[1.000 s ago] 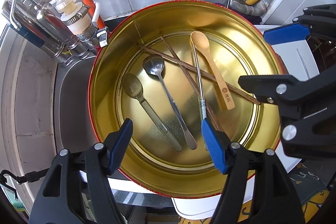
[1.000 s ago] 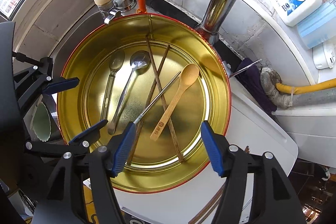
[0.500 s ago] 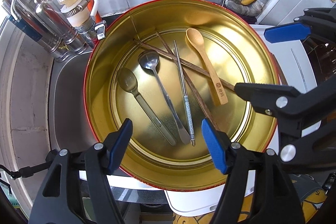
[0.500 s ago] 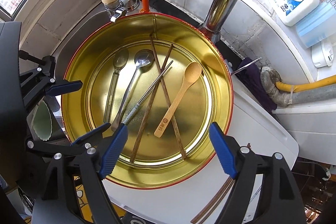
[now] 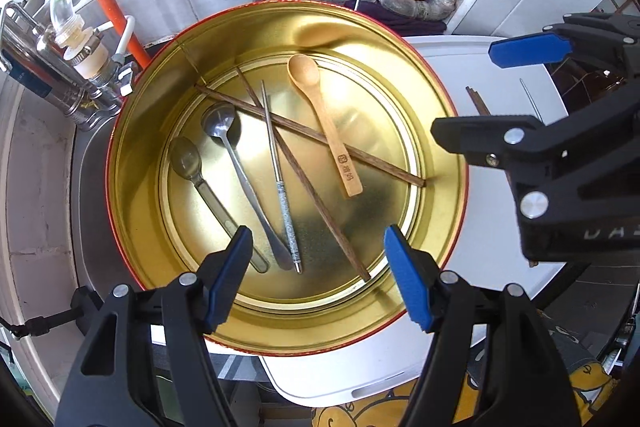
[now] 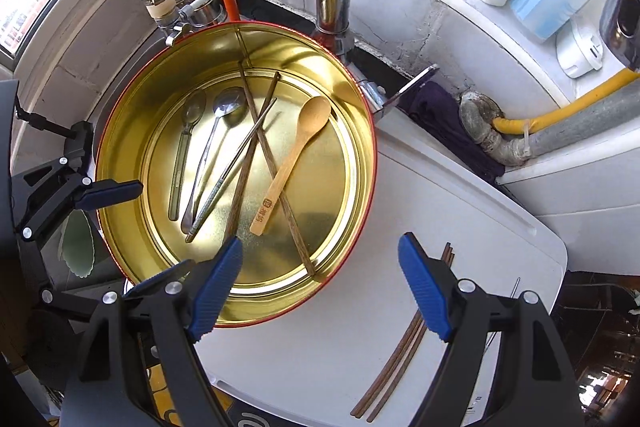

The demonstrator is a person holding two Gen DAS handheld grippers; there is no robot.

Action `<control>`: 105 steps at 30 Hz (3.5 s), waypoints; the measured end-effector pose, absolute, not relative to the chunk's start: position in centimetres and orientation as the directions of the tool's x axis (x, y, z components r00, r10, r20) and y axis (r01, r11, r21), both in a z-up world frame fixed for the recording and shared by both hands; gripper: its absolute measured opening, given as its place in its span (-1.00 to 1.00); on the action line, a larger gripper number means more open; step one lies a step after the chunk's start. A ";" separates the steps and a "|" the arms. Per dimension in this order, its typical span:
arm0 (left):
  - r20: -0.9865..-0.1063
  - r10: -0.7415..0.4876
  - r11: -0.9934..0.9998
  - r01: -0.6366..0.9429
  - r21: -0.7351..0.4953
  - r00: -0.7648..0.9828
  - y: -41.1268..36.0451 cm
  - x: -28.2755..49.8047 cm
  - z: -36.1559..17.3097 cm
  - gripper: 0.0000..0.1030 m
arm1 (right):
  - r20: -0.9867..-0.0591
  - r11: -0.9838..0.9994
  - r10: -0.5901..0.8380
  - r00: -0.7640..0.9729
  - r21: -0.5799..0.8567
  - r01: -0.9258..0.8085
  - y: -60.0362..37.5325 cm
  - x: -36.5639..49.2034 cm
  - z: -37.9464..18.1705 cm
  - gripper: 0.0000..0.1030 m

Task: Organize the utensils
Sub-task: 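Withdraw both tools from the tin back over the board, then move both tools toward the wooden chopsticks and the metal chopstick, then grasp a wooden chopstick with the left tool while the right tool grasps the metal chopstick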

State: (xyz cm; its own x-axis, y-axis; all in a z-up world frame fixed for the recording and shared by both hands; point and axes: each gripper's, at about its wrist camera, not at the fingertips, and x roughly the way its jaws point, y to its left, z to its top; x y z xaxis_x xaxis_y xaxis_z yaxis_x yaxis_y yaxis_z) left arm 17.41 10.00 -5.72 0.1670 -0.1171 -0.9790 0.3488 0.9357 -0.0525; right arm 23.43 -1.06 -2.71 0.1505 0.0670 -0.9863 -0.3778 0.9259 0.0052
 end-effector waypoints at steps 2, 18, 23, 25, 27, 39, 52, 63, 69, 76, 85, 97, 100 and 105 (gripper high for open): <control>-0.979 -0.121 0.926 0.374 -0.051 0.166 8.2 17.1 -5.5 0.31 | -0.986 0.936 0.066 0.154 0.007 -0.352 -3.0 23.0 -2.6 0.57; -0.984 -0.166 0.848 0.518 -0.108 0.067 -6.0 15.3 -7.4 0.31 | -0.994 0.994 0.002 0.114 -0.011 -0.106 -19.7 20.4 -6.3 0.57; -0.987 -0.159 0.873 0.468 -0.134 0.014 -7.9 15.8 -10.1 0.31 | -0.996 0.997 -0.007 0.087 -0.014 -0.080 -22.7 20.6 -7.9 0.57; -0.988 -0.156 0.887 0.440 -0.143 -0.007 -8.2 16.2 -11.2 0.31 | -0.997 0.997 -0.006 0.080 -0.012 -0.074 -23.6 20.7 -8.5 0.57; -0.989 -0.147 0.901 0.410 -0.141 -0.017 -8.4 16.5 -12.0 0.31 | -0.997 0.998 -0.004 0.074 -0.009 -0.065 -24.4 20.7 -9.2 0.57; -0.991 -0.122 0.945 0.300 -0.133 -0.054 -9.6 17.9 -15.6 0.31 | -0.999 0.999 -0.016 0.032 -0.017 -0.027 -26.7 21.3 -12.7 0.57; -0.996 -0.079 0.950 0.301 -0.084 -0.027 -9.2 18.4 -15.4 0.31 | -1.000 1.000 -0.006 0.027 -0.006 -0.017 -27.3 21.7 -13.3 0.57; -0.996 -0.073 0.961 0.262 -0.086 -0.058 -9.2 18.9 -16.3 0.45 | -0.999 0.998 -0.039 -0.004 -0.038 -0.049 -26.7 21.7 -14.2 0.58; -0.991 -0.044 0.944 0.318 -0.083 -0.127 -10.5 20.0 -17.4 0.59 | -0.999 0.997 -0.053 -0.004 -0.052 -0.054 -26.5 21.8 -14.1 0.70; -0.987 -0.035 0.947 0.310 -0.082 -0.156 -11.0 22.0 -17.7 0.63 | -0.994 0.991 -0.108 0.013 -0.108 -0.077 -25.7 21.9 -14.0 0.76; -0.987 -0.023 0.949 0.307 -0.071 -0.159 -14.6 22.6 -17.2 0.67 | -0.990 0.988 -0.138 -0.022 -0.137 -0.068 -26.0 22.2 -14.3 0.77; -0.987 -0.031 0.954 0.291 -0.076 -0.155 -14.9 22.9 -16.7 0.67 | -0.994 0.993 -0.105 -0.038 -0.102 -0.065 -27.2 22.5 -14.8 0.77; -0.990 -0.028 0.954 0.291 -0.067 -0.137 -14.2 22.8 -16.2 0.67 | -0.995 0.992 -0.099 -0.027 -0.097 -0.077 -26.7 22.4 -14.4 0.77; -0.995 -0.023 0.962 0.268 -0.047 -0.095 -13.8 23.0 -15.4 0.67 | -0.995 0.991 -0.101 -0.017 -0.100 -0.088 -25.6 22.3 -13.8 0.77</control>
